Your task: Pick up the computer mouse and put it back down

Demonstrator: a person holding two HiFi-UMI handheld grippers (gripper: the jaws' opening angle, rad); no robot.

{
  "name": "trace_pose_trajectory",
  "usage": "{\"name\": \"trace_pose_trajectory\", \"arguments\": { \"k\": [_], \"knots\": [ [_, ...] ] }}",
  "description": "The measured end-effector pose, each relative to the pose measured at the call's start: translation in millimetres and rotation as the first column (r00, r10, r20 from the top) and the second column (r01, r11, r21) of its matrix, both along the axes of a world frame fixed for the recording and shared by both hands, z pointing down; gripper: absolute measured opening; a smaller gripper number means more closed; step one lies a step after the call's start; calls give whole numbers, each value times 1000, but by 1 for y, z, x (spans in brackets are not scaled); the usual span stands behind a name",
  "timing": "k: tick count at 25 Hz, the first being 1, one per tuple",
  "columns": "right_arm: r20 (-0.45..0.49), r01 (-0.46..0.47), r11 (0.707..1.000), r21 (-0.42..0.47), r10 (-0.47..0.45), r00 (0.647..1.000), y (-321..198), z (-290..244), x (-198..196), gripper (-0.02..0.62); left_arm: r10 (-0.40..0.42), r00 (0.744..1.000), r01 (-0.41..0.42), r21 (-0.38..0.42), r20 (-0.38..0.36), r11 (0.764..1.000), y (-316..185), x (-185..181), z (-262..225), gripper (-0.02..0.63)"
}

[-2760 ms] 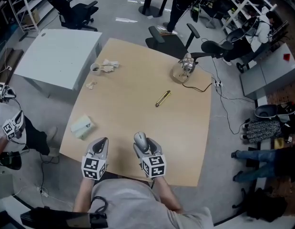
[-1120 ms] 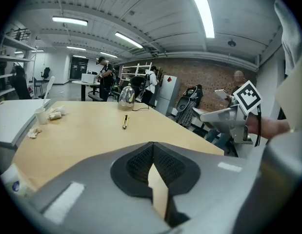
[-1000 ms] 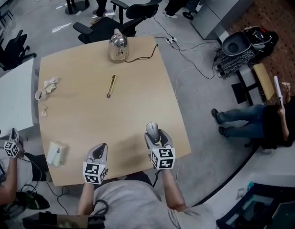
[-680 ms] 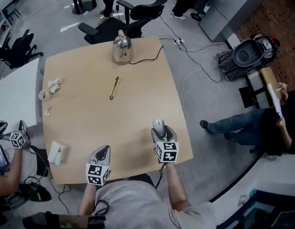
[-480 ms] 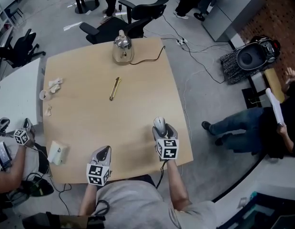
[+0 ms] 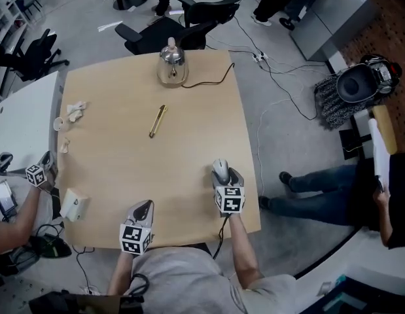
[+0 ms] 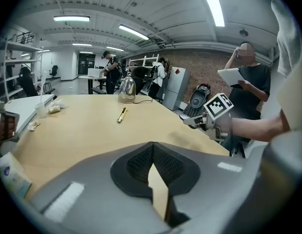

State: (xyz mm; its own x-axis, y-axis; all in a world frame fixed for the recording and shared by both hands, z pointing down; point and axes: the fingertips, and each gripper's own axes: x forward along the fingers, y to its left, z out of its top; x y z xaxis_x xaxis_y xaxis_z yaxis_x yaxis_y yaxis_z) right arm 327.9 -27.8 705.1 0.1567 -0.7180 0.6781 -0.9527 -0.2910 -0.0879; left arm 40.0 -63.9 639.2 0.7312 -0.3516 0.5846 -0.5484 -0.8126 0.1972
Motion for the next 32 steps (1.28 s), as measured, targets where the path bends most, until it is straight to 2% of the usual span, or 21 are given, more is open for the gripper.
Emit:
{"name": "trace_pose_trajectory", "arguments": {
  "k": [20, 32],
  "knots": [
    [5, 18, 993, -114, -18, 1000, -40, 65, 56, 296, -25, 998, 27, -33, 50, 999, -7, 22, 17, 20],
    [17, 18, 990, -143, -16, 1000, -48, 81, 64, 296, -36, 997, 39, -40, 63, 998, -12, 25, 20, 20]
  ]
}}
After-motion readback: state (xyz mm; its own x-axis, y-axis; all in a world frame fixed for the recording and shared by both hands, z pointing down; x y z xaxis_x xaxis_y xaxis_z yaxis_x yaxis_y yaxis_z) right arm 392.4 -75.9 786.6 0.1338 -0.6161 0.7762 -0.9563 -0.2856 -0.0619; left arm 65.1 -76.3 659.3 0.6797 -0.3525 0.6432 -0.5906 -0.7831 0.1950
